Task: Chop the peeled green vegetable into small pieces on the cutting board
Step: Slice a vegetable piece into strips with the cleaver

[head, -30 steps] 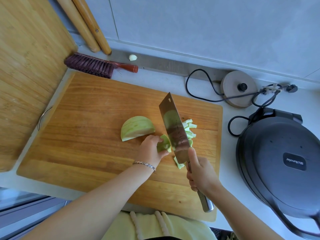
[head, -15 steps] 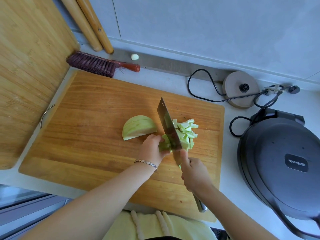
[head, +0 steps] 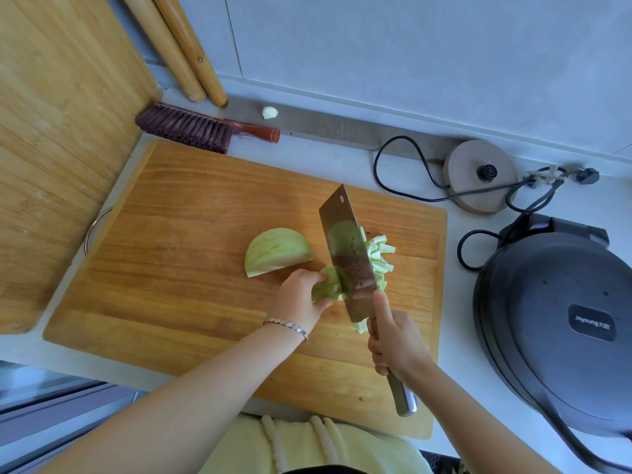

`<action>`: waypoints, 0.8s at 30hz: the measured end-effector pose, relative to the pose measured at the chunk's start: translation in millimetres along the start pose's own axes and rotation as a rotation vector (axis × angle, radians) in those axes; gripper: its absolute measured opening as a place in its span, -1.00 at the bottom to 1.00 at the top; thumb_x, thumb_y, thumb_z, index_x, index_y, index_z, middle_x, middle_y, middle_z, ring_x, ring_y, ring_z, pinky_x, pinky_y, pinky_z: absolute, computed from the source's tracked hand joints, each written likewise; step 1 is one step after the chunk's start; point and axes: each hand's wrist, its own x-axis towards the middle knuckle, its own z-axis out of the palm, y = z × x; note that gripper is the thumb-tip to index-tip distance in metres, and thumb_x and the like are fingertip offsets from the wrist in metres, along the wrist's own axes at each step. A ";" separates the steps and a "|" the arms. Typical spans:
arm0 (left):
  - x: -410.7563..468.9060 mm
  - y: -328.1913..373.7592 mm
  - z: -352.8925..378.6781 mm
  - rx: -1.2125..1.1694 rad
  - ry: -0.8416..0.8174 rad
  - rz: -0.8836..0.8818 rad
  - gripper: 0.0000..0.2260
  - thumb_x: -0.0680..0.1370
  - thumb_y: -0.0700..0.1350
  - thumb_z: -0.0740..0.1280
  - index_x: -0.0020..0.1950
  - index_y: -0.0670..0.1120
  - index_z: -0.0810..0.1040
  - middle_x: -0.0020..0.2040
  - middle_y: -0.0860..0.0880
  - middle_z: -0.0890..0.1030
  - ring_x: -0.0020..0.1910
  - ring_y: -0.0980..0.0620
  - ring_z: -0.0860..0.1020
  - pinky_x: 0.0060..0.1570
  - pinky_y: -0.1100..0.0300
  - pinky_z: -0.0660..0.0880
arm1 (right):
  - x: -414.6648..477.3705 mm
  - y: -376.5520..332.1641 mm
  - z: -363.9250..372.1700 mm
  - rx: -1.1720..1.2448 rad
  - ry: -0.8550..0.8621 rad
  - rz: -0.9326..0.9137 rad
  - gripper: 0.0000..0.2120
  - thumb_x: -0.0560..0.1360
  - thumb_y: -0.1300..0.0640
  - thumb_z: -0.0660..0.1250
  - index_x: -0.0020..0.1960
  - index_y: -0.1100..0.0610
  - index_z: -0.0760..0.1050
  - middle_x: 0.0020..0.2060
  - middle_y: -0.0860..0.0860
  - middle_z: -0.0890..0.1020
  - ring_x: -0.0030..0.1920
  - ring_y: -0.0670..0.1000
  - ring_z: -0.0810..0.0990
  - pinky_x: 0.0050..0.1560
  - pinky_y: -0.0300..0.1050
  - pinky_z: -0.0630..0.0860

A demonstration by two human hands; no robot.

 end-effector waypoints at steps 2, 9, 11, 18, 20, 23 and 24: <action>0.7 0.5 0.8 0.011 0.007 -0.009 -0.62 0.44 -0.12 0.42 0.24 -0.07 0.50 0.17 -0.04 0.52 0.12 -0.01 0.50 0.10 0.21 0.46 | -5.1 -3.1 -2.7 -0.029 0.004 -0.021 -0.49 0.57 -0.23 0.00 -0.39 0.12 0.19 -0.61 -0.06 0.25 -0.60 -0.06 0.19 -0.55 -0.23 0.21; 1.2 0.3 3.0 0.023 0.019 -0.022 -0.63 0.45 -0.11 0.41 0.25 -0.09 0.49 0.20 -0.06 0.52 0.16 0.00 0.49 0.16 0.23 0.40 | -10.9 -8.5 -3.2 -0.058 0.006 -0.042 -0.48 0.56 -0.23 -0.01 -0.40 0.12 0.19 -0.64 -0.10 0.25 -0.61 -0.07 0.19 -0.54 -0.24 0.20; 1.3 0.3 3.1 0.028 0.026 -0.019 -0.63 0.45 -0.11 0.40 0.25 -0.09 0.49 0.21 -0.05 0.52 0.19 0.01 0.47 0.16 0.27 0.36 | -10.6 -8.6 -1.6 -0.073 0.005 -0.044 -0.49 0.56 -0.23 -0.01 -0.39 0.12 0.19 -0.61 -0.07 0.25 -0.60 -0.07 0.19 -0.54 -0.25 0.19; 1.9 1.0 3.0 0.053 0.018 -0.021 -0.65 0.46 -0.11 0.40 0.23 -0.09 0.50 0.18 -0.05 0.53 0.17 0.01 0.48 0.12 0.28 0.36 | -13.6 -4.6 8.9 -0.191 0.051 -0.046 -0.47 0.50 -0.30 -0.04 -0.35 0.13 0.23 -0.54 -0.01 0.29 -0.53 -0.04 0.25 -0.45 -0.15 0.24; 1.8 1.3 2.4 0.059 0.011 -0.018 -0.68 0.46 -0.11 0.40 0.21 -0.09 0.52 0.13 -0.06 0.54 0.11 -0.01 0.49 0.05 0.26 0.38 | -17.1 2.5 15.0 -0.199 0.060 -0.025 -0.48 0.50 -0.30 -0.05 -0.31 0.14 0.25 -0.48 0.01 0.29 -0.48 -0.02 0.23 -0.44 -0.14 0.24; 1.6 2.5 1.1 0.049 0.013 -0.018 -0.70 0.45 -0.13 0.40 0.18 -0.10 0.53 0.09 -0.07 0.54 0.09 -0.04 0.51 0.03 0.21 0.42 | -11.7 12.3 21.6 -0.194 0.070 -0.017 -0.49 0.55 -0.25 -0.04 -0.28 0.16 0.27 -0.47 0.02 0.28 -0.47 -0.02 0.22 -0.44 -0.14 0.22; 1.6 2.5 0.6 0.047 0.015 -0.017 -0.69 0.45 -0.13 0.40 0.18 -0.10 0.53 0.08 -0.07 0.54 0.09 -0.04 0.51 0.04 0.19 0.42 | -7.7 14.0 23.8 -0.197 0.074 -0.015 -0.50 0.55 -0.24 -0.04 -0.27 0.16 0.28 -0.46 0.03 0.29 -0.46 -0.01 0.23 -0.43 -0.14 0.23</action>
